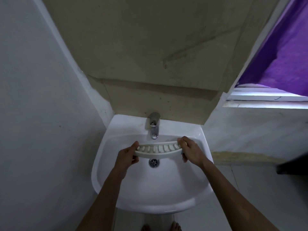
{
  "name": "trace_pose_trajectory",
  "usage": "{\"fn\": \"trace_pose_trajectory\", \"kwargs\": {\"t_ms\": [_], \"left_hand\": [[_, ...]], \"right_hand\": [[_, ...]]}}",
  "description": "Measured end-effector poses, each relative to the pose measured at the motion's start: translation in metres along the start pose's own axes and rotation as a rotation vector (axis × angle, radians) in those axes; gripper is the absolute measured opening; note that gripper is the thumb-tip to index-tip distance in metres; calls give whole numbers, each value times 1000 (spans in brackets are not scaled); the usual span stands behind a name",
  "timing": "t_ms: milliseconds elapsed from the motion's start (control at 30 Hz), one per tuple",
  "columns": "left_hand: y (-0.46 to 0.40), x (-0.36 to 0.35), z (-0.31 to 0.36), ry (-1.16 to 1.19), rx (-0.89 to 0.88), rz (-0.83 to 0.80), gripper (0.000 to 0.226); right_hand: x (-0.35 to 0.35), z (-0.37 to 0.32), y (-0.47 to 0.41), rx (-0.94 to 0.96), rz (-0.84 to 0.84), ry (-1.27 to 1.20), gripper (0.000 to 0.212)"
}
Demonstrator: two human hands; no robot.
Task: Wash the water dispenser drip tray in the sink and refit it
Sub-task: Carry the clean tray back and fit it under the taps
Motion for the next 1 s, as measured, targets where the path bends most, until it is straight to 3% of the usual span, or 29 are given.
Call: {"fn": "trace_pose_trajectory", "kwargs": {"t_ms": [500, 800, 1000], "left_hand": [[21, -49, 31, -55, -86, -110, 35], [37, -132, 39, 21, -24, -403, 22], [67, -204, 38, -54, -33, -575, 20]], "right_hand": [[52, 1, 35, -30, 169, -75, 39], [105, 28, 111, -140, 455, -145, 40], [148, 62, 172, -219, 659, -214, 35]]}}
Point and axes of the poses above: each hand's wrist, its own y-axis away from the middle knuckle, its own x-axis out of the back of the hand, z = x × y, the point moved 5 cm from there along -y, towards the middle knuckle, and after that the axes turned 4 degrees about -x, right-handed, at the moved point
